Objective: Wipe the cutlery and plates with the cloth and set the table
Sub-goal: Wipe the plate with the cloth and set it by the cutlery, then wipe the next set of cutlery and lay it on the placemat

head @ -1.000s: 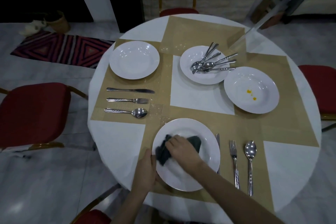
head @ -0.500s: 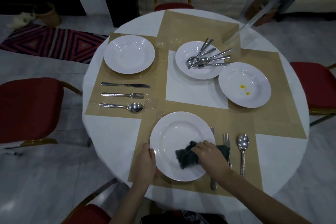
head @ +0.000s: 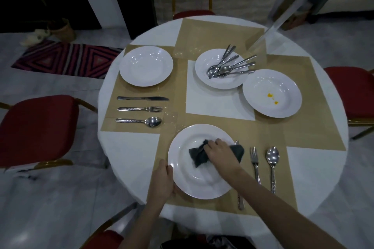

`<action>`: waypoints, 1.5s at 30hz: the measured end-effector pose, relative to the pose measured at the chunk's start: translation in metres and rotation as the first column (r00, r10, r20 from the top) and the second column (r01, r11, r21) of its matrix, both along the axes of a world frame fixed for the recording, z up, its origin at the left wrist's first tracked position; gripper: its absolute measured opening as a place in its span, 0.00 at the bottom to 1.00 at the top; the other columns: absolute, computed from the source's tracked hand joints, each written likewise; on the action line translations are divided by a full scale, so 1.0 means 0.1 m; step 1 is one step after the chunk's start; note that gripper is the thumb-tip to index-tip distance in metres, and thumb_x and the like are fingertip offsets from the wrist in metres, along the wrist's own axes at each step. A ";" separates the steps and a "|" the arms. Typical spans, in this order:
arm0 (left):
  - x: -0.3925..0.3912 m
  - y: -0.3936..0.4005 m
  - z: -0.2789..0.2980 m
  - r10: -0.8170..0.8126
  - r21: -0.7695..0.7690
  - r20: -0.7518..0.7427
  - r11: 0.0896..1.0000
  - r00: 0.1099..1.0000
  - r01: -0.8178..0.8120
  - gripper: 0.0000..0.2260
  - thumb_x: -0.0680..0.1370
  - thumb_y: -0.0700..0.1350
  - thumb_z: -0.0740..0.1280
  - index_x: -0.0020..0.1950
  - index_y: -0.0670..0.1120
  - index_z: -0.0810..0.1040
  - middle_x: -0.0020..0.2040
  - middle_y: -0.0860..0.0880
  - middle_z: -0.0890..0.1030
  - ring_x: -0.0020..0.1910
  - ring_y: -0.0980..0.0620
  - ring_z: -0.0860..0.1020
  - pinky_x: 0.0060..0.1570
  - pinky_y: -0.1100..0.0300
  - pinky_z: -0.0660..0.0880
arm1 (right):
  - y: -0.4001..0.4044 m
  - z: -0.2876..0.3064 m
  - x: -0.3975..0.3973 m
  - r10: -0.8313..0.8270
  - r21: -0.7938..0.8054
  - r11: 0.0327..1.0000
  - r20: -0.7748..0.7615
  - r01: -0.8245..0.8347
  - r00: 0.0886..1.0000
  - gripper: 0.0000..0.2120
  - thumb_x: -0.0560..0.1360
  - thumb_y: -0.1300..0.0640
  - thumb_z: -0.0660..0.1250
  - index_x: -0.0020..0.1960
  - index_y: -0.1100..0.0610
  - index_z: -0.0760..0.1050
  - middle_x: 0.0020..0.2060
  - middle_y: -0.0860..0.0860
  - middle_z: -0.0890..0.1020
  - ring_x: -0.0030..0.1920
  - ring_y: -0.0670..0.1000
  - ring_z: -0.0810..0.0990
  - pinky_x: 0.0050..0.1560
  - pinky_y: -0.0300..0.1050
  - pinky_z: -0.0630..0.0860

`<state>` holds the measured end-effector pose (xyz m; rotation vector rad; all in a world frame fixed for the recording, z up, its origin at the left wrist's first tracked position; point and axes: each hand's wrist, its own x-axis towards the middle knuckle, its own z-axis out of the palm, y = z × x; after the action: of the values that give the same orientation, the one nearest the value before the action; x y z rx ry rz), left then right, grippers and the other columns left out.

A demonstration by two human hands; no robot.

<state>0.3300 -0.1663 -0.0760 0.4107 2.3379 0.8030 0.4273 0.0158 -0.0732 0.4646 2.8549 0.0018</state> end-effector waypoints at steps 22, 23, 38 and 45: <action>0.71 0.90 0.46 -0.241 0.246 -0.278 0.918 0.930 0.312 0.04 0.79 0.45 0.66 0.44 0.51 0.75 0.39 0.58 0.78 0.39 0.62 0.76 0.41 0.75 0.70 | 0.43 0.43 1.48 -0.903 -0.916 0.146 0.032 0.375 0.429 0.10 0.78 0.56 0.66 0.59 0.54 0.73 0.49 0.49 0.82 0.49 0.48 0.82 0.45 0.39 0.79; 0.82 0.99 0.47 -0.266 0.257 -0.266 0.907 0.927 0.334 0.05 0.79 0.45 0.66 0.44 0.52 0.74 0.39 0.59 0.77 0.38 0.62 0.76 0.39 0.77 0.68 | 0.49 0.43 1.56 -0.920 -0.925 0.081 0.074 0.371 0.386 0.11 0.78 0.56 0.67 0.59 0.54 0.72 0.51 0.50 0.82 0.49 0.49 0.82 0.45 0.42 0.80; 2.40 2.38 0.48 -0.022 0.161 -0.088 0.986 0.996 0.036 0.03 0.79 0.46 0.65 0.46 0.50 0.74 0.41 0.52 0.79 0.41 0.53 0.78 0.39 0.70 0.74 | 2.08 0.39 2.75 -0.802 -0.963 -0.017 0.175 0.270 0.571 0.05 0.81 0.56 0.61 0.54 0.52 0.75 0.48 0.51 0.82 0.46 0.48 0.82 0.38 0.35 0.75; 2.84 2.70 0.56 0.090 0.154 -0.184 0.986 0.979 -0.061 0.02 0.78 0.42 0.65 0.46 0.46 0.76 0.37 0.52 0.79 0.35 0.57 0.78 0.35 0.71 0.72 | 2.54 0.52 2.90 -0.694 -0.982 0.058 0.090 0.180 0.714 0.10 0.82 0.58 0.60 0.61 0.52 0.74 0.53 0.50 0.81 0.53 0.49 0.80 0.51 0.43 0.77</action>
<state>0.6142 0.1042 -0.0201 0.4830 2.4915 1.0181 0.7174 0.2697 -0.0210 1.0922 2.0979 -2.1345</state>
